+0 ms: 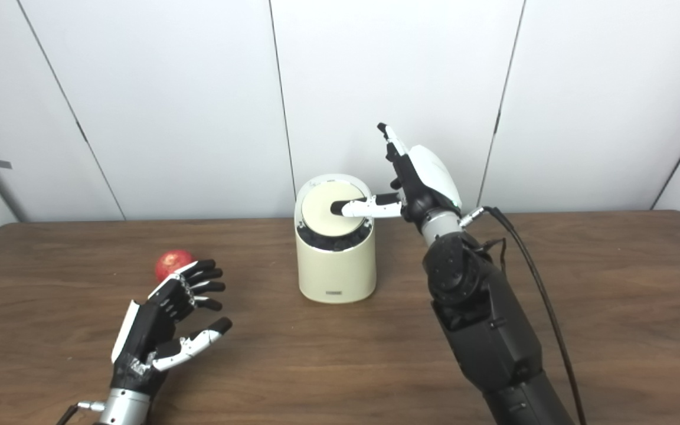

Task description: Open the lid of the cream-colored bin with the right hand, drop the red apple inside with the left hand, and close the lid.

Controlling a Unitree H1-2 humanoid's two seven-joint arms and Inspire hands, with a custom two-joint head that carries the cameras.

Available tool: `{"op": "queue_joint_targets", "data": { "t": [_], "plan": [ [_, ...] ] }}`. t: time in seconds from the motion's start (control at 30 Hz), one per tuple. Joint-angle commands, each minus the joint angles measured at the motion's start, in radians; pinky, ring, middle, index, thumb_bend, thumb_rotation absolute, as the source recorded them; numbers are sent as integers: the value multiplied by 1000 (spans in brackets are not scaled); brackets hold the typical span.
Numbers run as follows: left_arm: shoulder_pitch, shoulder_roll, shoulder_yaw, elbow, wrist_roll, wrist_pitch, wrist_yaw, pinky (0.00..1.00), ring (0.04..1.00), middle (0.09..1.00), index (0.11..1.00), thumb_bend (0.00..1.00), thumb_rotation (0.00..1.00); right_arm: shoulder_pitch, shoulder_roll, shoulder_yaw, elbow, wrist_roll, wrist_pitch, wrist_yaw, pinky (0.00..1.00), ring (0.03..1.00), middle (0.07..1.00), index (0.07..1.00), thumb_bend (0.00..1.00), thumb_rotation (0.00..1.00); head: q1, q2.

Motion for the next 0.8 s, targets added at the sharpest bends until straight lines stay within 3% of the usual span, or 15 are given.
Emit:
{"op": "queue_joint_targets", "data": {
  "t": [0.0, 0.77],
  "plan": [
    [14, -15, -9, 37, 4, -25, 8, 588, 717, 771, 802, 611, 0, -68, 1, 5, -8, -21, -5, -15, 635, 858, 963, 994, 913, 420, 3, 2],
    [20, -24, -13, 5, -3, -12, 4, 585, 722, 778, 813, 610, 0, -79, -20, 112, 87, -173, -6, -10, 796, 917, 979, 983, 949, 325, 21, 31]
  ]
}}
